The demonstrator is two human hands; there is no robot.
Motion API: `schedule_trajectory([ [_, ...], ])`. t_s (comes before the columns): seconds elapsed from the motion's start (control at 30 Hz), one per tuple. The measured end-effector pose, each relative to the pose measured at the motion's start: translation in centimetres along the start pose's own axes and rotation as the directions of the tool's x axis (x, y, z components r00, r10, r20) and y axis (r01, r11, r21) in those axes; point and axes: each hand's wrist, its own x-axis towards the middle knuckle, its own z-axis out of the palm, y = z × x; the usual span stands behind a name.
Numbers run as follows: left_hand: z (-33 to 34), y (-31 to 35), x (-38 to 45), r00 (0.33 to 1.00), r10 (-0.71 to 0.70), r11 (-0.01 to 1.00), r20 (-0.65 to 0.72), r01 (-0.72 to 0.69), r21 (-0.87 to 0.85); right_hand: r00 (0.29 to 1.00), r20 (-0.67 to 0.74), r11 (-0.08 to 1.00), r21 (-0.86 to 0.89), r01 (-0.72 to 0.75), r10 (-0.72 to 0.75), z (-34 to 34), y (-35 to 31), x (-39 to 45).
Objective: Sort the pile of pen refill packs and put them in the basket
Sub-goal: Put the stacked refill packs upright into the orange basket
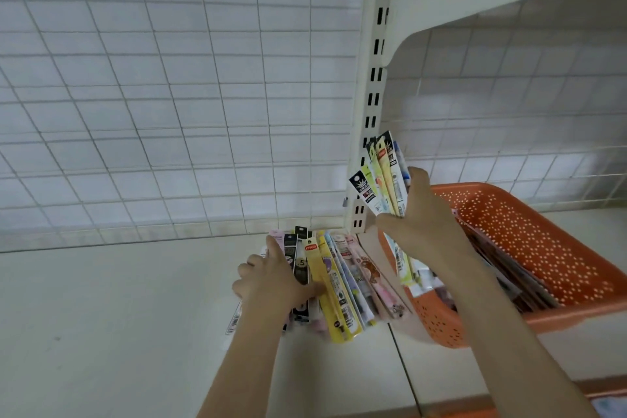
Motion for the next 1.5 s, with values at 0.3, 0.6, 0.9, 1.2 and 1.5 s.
schedule_trajectory([
  [0.3,-0.9,0.3,0.2,0.995,0.073,0.997,0.072,-0.071,-0.040,1.000,0.016,0.998,0.057,-0.019,0.018,-0.5,1.2,0.0],
  [0.6,1.2,1.0,-0.4,0.999,-0.018,1.000,-0.038,0.018,0.023,0.999,0.047,0.995,0.103,0.001,-0.006,0.0,1.5,0.1],
  [0.9,1.7,0.0,-0.2,0.975,-0.023,0.997,-0.221,0.006,-0.075,0.999,0.033,0.993,0.119,0.012,-0.016,0.3,1.7,-0.2],
  [1.2,0.7,-0.5,-0.2,0.970,0.030,0.988,-0.240,-0.065,-0.141,1.000,0.009,0.990,0.138,0.025,-0.027,0.0,1.5,-0.5],
  [1.5,-1.5,-2.9,-2.5,0.954,-0.100,0.841,-0.284,-0.071,-0.536,0.998,-0.065,0.978,0.209,0.024,-0.010,-3.9,2.8,-0.6],
])
